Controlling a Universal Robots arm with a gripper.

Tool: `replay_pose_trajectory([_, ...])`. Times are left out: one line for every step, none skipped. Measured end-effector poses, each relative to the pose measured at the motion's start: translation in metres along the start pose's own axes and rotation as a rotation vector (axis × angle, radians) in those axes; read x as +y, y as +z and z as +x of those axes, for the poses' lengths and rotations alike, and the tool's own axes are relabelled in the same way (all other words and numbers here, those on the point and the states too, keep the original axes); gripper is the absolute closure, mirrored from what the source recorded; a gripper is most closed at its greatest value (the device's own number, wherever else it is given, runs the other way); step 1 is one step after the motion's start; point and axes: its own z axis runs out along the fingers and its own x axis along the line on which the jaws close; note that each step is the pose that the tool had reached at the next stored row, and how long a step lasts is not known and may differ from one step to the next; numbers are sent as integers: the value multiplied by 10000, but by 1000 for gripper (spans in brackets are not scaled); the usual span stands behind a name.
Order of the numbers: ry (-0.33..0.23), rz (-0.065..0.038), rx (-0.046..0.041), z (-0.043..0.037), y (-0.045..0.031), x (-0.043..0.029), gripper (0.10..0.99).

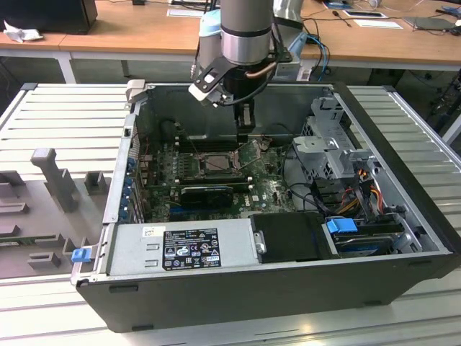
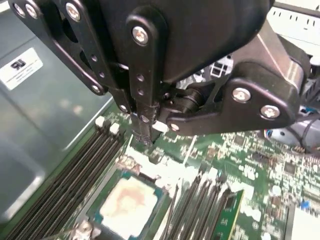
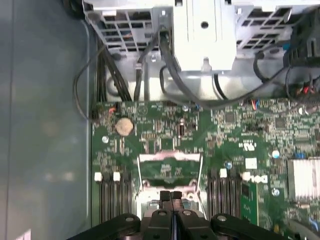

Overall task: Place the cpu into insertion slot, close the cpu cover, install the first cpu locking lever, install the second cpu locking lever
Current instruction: 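Close the cpu cover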

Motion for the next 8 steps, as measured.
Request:
replay_pose_trajectory([0,0,-1,1,3,28,984])
replay_pose_trajectory([-2,0,-2,2,6,61,984])
replay_pose_trajectory([1,1,-2,4,13,121,984])
replay_pose_trajectory([-2,-1,-3,5,18,157,984])
replay_pose_trajectory([-3,0,-4,8,31,256,984])
replay_pose_trajectory([-2,0,-3,10,40,319,984])
replay_pose_trajectory([-2,1,-3,12,47,385,984])
replay_pose_trajectory([-3,1,-4,13,52,433,984])
